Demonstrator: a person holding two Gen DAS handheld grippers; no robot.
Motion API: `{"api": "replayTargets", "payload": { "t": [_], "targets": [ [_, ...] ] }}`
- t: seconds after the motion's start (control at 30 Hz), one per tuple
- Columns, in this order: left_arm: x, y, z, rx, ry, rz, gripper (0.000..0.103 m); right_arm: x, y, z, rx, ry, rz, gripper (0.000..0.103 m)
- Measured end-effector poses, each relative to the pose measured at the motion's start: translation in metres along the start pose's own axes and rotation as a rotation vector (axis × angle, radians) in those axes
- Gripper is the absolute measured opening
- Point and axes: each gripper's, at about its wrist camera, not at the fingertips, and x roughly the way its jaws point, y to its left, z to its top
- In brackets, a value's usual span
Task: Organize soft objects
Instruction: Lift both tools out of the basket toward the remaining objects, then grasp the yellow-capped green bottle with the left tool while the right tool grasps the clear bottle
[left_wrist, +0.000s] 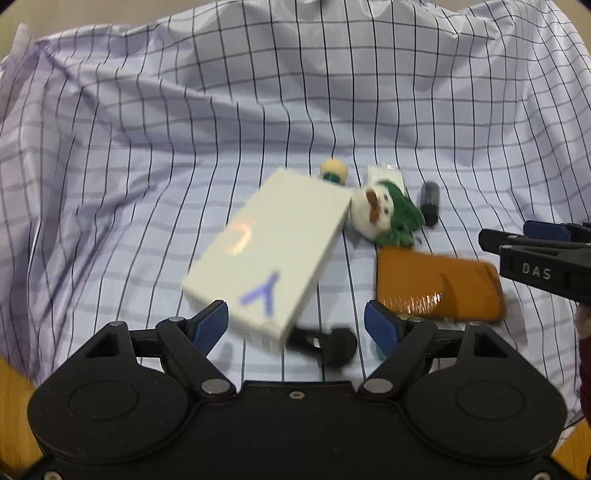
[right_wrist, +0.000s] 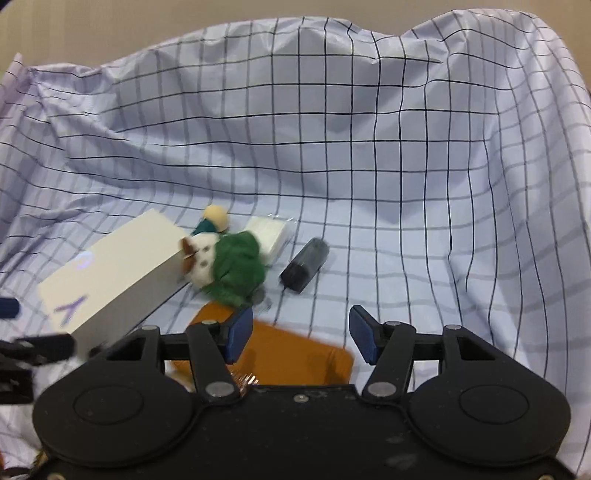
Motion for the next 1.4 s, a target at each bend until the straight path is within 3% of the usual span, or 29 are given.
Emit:
{"api": "replayTargets", "payload": {
  "t": [0.37,0.73,0.93,1.13,1.4],
  "targets": [
    [0.049,-0.001,0.075,0.045,-0.013,0.022,0.077,0.086,-0.015,0.022,-0.087,0.079,-0.029,0.057],
    [0.119,-0.01,0.133,0.078,0.064,0.02,0.077,0.12,-0.025,0.021,-0.104,0.087,0.006,0.058],
    [0.153,-0.021,0.147,0.074,0.138,-0.038,0.077,0.126,-0.027,0.02,-0.119,0.078,0.028,0.059],
    [0.18,-0.028,0.15,0.07,0.194,-0.047,0.075,0.128,-0.03,0.018,-0.126,0.078,0.039,0.059],
    [0.203,-0.039,0.152,0.096,0.23,-0.066,0.06,0.128,-0.028,0.015,-0.143,0.078,0.049,0.059]
  ]
}}
